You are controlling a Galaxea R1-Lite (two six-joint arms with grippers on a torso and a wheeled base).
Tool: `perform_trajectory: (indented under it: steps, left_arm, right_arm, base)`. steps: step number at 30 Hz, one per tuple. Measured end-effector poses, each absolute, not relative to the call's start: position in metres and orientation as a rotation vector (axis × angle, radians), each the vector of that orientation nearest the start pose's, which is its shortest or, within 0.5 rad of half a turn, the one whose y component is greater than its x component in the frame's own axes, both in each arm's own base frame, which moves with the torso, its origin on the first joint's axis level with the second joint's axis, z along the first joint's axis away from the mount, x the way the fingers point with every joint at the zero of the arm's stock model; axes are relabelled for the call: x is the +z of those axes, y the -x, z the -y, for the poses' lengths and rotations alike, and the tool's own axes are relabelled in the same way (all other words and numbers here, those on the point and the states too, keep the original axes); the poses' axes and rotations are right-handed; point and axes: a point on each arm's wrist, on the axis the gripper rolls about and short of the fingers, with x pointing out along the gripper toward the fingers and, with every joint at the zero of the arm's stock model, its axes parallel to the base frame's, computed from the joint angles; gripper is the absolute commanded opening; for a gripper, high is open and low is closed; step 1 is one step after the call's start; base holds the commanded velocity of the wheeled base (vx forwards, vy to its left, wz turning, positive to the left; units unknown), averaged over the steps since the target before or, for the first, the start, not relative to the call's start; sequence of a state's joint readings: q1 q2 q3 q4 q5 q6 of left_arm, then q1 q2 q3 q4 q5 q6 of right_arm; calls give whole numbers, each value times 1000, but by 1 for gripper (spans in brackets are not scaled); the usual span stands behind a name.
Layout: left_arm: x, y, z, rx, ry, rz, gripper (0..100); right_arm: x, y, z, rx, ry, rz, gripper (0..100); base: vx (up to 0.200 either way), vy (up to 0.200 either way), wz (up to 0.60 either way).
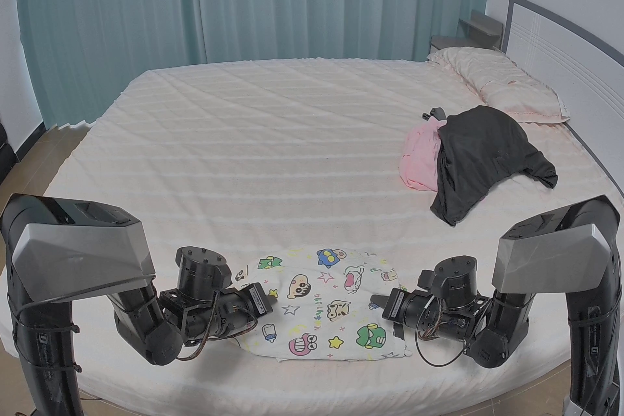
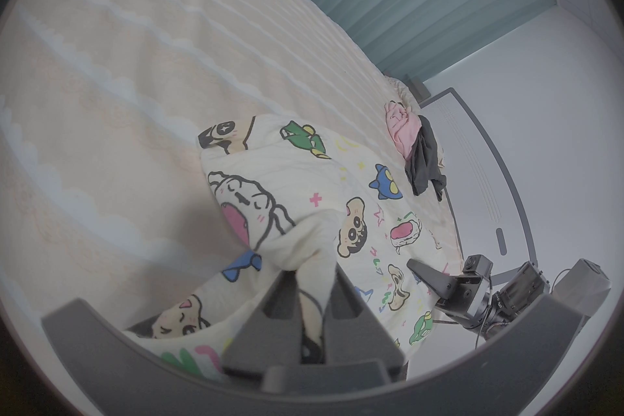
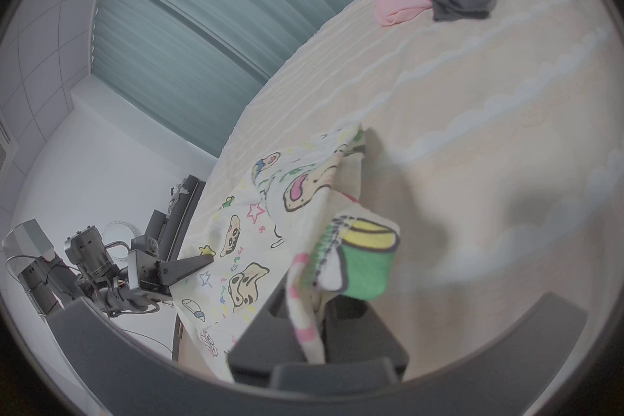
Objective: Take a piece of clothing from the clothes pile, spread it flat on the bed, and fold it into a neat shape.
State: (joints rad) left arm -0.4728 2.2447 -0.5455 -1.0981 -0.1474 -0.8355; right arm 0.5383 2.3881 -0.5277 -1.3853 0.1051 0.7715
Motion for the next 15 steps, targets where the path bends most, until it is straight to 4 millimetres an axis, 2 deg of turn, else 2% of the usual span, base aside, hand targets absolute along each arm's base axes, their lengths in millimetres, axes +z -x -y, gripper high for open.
perform_trajectory:
  steps: [15]
  left_arm:
    - [2,-286,150,-309,724,-798,0]
  right_arm:
    - [-26,-285,-171,399,-633,-646,0]
  base:
    - [0,-200,0]
